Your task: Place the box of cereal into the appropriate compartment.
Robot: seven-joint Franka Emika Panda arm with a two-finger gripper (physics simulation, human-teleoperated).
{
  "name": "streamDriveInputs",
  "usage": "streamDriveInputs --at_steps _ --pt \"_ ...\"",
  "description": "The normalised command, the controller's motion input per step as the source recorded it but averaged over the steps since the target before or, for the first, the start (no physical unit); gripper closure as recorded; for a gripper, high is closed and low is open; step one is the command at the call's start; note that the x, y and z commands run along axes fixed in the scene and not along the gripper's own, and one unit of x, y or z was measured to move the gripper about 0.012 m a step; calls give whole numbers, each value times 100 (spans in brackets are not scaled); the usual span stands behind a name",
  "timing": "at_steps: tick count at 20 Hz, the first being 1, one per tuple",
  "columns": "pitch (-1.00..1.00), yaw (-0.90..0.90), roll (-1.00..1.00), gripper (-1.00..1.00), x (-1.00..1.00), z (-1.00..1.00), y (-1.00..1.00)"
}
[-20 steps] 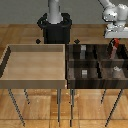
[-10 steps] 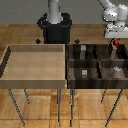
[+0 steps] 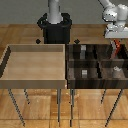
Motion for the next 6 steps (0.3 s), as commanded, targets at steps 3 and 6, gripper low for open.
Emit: streamDriveInputs --at_steps 3,6 --pt "0 0 0 -100 0 0 0" --pt "0 0 0 -100 0 0 0"
